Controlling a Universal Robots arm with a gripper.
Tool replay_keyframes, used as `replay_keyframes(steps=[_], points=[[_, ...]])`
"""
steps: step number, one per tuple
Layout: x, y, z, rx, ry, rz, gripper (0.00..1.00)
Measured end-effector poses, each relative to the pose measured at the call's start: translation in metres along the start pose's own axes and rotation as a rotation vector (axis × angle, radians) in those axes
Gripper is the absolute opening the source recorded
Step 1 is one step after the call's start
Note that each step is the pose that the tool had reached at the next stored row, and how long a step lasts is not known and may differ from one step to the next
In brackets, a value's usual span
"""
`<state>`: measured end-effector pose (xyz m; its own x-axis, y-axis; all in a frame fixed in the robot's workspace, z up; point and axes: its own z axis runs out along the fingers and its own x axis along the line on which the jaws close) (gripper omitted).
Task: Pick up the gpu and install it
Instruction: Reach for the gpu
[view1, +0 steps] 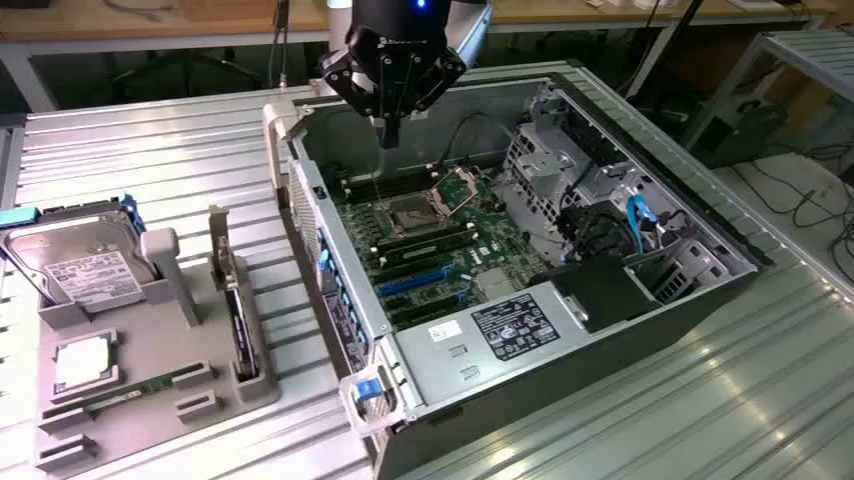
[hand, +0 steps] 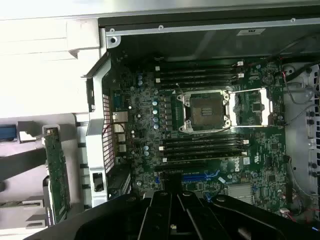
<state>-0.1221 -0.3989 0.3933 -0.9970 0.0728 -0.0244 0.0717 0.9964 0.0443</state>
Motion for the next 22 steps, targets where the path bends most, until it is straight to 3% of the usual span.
replay_keyframes(steps=[22], points=[[0.017, -0.0013, -0.0004, -0.0001, -0.0001, 0.000, 0.11]])
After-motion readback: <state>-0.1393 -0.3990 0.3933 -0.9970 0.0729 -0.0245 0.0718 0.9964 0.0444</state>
